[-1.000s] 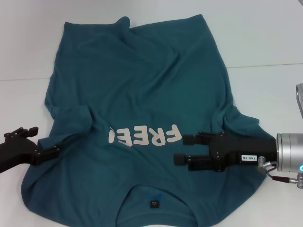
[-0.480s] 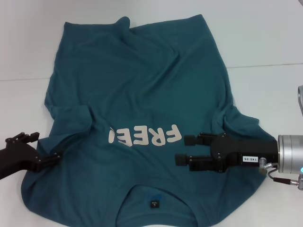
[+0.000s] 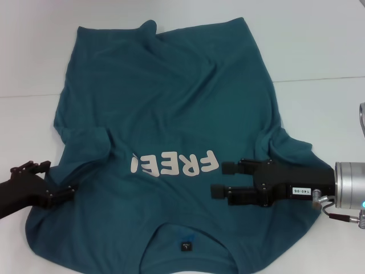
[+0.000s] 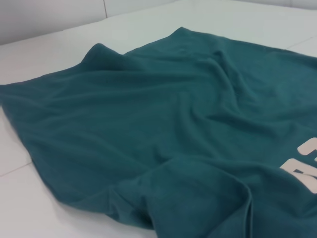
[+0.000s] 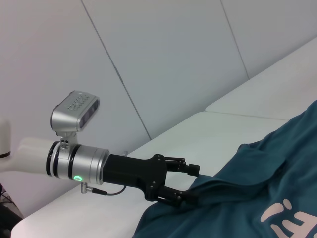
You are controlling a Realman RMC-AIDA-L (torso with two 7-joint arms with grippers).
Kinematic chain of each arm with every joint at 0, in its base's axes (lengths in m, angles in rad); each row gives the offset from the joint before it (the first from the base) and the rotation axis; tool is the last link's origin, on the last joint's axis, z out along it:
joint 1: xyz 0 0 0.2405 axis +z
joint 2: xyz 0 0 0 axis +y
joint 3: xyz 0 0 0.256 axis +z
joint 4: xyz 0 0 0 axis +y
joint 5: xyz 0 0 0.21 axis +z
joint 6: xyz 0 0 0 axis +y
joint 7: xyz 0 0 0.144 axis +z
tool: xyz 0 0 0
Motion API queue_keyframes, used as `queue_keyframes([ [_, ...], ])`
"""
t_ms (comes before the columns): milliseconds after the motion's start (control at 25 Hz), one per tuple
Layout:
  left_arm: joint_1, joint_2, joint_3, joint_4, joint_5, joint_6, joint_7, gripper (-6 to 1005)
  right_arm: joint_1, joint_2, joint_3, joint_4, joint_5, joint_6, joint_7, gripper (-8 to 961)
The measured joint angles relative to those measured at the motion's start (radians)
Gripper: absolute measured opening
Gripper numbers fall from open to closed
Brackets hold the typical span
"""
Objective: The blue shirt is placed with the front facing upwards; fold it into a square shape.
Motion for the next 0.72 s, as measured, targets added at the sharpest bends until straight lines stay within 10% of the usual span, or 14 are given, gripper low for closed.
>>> queue_keyframes([
  [720, -0.008, 0.0, 0.052, 0.005, -0.009, -0.068, -0.004, 417, 0.0, 0.0, 0.0, 0.0, 0.0, 0.001, 0.0, 885],
])
